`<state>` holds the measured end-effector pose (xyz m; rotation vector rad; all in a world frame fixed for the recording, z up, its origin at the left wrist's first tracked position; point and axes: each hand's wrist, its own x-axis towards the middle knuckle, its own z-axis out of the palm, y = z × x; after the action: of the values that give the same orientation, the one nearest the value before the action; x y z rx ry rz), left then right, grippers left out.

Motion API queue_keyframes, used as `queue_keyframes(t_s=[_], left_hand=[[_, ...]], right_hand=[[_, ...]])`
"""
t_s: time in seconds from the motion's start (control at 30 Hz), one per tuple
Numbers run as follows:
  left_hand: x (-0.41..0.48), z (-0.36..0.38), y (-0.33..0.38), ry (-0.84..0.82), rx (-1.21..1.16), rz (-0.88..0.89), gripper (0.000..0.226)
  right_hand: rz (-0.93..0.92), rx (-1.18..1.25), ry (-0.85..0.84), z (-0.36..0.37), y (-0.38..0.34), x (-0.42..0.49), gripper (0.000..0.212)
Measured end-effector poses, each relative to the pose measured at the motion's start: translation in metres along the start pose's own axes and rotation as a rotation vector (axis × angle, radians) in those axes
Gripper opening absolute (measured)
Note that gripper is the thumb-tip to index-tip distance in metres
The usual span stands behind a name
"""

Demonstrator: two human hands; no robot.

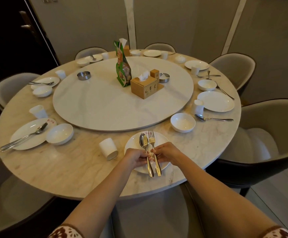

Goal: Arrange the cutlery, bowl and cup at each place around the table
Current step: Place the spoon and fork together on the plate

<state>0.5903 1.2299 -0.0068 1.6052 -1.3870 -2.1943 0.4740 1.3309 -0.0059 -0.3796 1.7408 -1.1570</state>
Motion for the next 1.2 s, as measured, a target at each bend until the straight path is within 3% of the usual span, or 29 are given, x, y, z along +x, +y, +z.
queue_keyframes(t_s=[0.47, 0.67, 1.2], left_hand=[[0.001, 0.003, -0.001, -0.018, 0.05, 0.024, 0.019], [0.003, 0.005, 0.0, 0.048, 0.096, 0.054, 0.011], [0.001, 0.004, 0.0, 0.061, 0.082, 0.087, 0.023]], right_hand=[[-0.054, -0.063, 0.027, 0.007, 0.001, 0.005, 0.016], [-0.072, -0.124, 0.047, 0.008, 0.004, 0.009, 0.009], [-0.082, -0.151, 0.099, 0.012, 0.007, 0.011, 0.007]])
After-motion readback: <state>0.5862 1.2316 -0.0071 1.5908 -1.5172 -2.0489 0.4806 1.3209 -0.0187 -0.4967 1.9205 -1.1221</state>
